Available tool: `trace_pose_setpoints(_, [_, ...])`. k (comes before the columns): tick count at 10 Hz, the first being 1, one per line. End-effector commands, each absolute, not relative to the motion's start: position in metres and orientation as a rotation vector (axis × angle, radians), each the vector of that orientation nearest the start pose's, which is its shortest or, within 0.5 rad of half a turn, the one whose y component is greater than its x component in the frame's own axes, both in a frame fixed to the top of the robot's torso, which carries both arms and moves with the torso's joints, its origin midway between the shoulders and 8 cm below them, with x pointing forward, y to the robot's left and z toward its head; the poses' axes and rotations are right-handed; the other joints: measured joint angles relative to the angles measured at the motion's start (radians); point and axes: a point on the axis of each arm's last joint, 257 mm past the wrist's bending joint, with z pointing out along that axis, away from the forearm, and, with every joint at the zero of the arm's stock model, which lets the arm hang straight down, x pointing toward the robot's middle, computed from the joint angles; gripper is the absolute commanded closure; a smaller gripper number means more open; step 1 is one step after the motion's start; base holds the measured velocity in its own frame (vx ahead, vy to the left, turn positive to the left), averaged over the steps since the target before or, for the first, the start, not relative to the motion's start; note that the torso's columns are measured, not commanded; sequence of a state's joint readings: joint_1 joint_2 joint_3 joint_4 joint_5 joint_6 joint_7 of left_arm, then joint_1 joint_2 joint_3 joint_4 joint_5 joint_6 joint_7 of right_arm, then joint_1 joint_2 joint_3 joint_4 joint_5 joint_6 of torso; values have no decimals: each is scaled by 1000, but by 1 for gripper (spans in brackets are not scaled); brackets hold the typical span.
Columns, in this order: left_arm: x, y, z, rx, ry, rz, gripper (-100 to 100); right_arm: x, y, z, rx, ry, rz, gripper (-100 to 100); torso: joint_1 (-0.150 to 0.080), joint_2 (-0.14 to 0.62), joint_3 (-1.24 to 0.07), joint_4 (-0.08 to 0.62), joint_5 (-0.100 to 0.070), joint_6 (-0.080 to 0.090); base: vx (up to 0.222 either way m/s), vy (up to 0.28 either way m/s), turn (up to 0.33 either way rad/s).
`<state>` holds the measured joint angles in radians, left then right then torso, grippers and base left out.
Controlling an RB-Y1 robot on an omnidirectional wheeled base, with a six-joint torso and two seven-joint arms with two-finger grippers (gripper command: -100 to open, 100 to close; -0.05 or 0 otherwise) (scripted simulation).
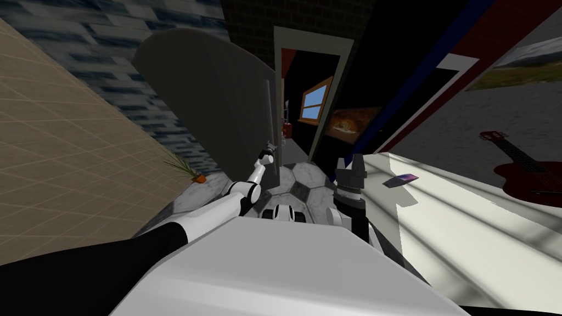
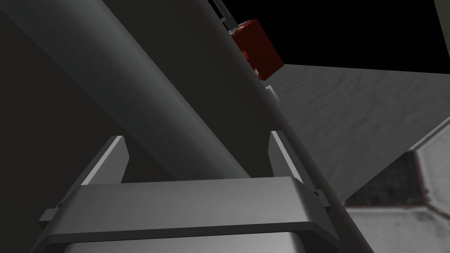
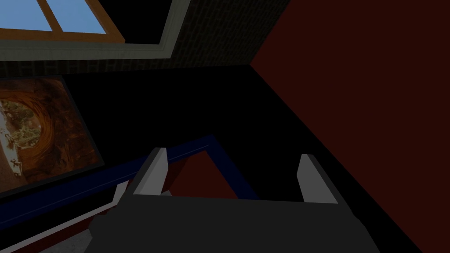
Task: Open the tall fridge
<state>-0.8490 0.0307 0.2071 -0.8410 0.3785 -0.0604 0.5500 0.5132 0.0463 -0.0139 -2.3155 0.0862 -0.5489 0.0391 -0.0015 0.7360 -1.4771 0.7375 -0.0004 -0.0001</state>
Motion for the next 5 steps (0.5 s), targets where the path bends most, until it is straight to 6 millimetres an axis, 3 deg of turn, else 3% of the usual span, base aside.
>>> trace_pose_setpoints(1, [730,151,-76,-1749,636,-2002,-100,328,-276,45,562,585,1206,0,0,-1,-1,-1,0,0,0,0,0])
trace_pose_setpoints(2, [723,160,-93,-1794,629,-1991,100,328,-276,45,562,585,1206,0,1,0,0,0,0,0,70,-30,-94])
trace_pose_setpoints(5, [713,177,-98,-1780,596,-1989,100,328,-276,45,562,585,1206,0,-1,-5,-4,-7,0,1,65,-23,-23])
